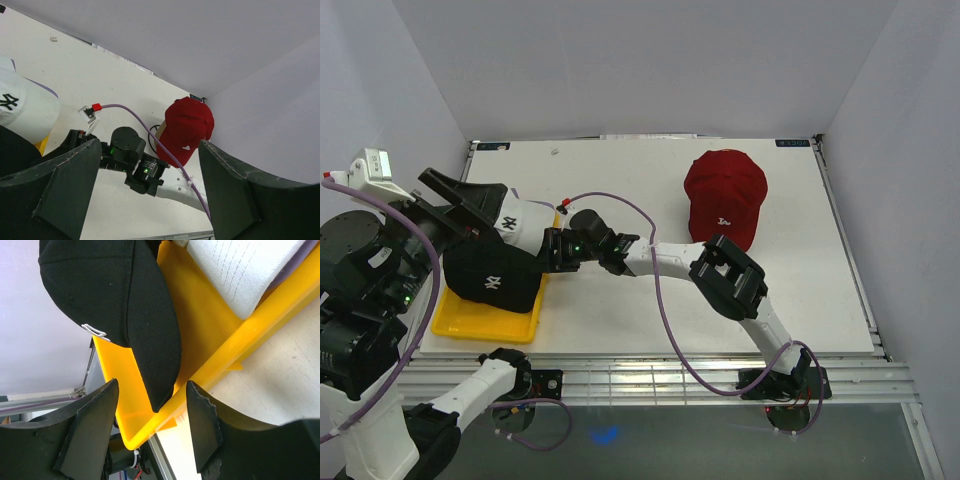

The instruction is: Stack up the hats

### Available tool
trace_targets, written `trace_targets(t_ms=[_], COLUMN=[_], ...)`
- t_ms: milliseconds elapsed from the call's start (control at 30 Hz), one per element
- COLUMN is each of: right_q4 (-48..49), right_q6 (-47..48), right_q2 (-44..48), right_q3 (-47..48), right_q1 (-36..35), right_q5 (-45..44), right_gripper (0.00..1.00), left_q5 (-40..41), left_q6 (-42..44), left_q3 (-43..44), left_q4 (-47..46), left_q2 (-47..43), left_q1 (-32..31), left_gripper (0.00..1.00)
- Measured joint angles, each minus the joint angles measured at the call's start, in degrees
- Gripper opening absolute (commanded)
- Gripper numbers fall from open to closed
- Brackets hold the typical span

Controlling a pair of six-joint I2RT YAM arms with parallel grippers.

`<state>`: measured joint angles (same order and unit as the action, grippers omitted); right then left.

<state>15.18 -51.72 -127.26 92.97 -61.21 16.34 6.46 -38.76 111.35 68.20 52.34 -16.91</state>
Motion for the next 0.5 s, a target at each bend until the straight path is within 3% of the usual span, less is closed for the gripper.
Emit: trace_targets(t_ms=[500], right_q4=[2.4], right_q6=[-2.3], right_q2=[-1.8], right_q3=[1.5], right_q1=[-0.1], right_q5=[0.9], right_gripper=[0.61], left_q5=[0.3], left_q6=[0.4], left_q3=[-0.3], left_q4=[0.0], left_q2=[-0.4], left_q1=[0.0], left_gripper=[0.89])
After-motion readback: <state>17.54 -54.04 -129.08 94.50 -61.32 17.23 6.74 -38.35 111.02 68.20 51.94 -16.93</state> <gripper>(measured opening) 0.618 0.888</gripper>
